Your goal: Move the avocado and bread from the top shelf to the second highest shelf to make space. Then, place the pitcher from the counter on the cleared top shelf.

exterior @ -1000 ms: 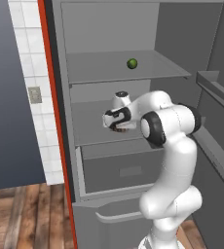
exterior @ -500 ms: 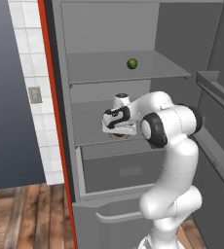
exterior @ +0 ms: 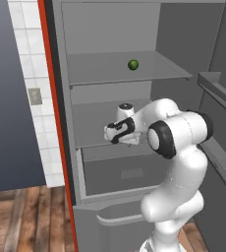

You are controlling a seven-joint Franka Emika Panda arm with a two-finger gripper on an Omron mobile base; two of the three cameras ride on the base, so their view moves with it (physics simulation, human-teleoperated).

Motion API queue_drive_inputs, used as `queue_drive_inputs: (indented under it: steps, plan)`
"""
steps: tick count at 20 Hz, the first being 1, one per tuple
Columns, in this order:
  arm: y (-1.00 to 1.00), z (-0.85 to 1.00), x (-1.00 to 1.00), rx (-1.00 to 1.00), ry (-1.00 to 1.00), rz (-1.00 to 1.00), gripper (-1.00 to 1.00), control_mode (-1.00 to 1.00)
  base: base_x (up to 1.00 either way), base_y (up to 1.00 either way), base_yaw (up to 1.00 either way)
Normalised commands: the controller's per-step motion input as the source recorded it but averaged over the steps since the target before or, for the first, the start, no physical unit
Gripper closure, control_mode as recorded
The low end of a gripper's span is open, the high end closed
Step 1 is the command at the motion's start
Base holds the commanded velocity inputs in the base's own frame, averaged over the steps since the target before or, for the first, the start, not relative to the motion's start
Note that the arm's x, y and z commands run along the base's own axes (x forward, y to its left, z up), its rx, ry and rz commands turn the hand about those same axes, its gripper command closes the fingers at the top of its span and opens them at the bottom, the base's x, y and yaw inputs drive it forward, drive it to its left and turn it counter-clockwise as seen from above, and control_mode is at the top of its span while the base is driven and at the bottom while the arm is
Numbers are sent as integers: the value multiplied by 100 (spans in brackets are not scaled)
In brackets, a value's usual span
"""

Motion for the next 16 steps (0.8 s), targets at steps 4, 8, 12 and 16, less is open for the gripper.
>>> queue_drive_inputs:
  steps: [4,8,12,16]
  plan:
    - [1,58,-79,-5,-14,-5,-100,-100,0,0,0]
    - [5,98,-58,-6,-25,0,-100,-100,0,0,0]
    - [0,100,-45,-3,-19,0,-100,-100,0,0,0]
    - [1,99,-46,-1,-21,2,-100,-100,0,0,0]
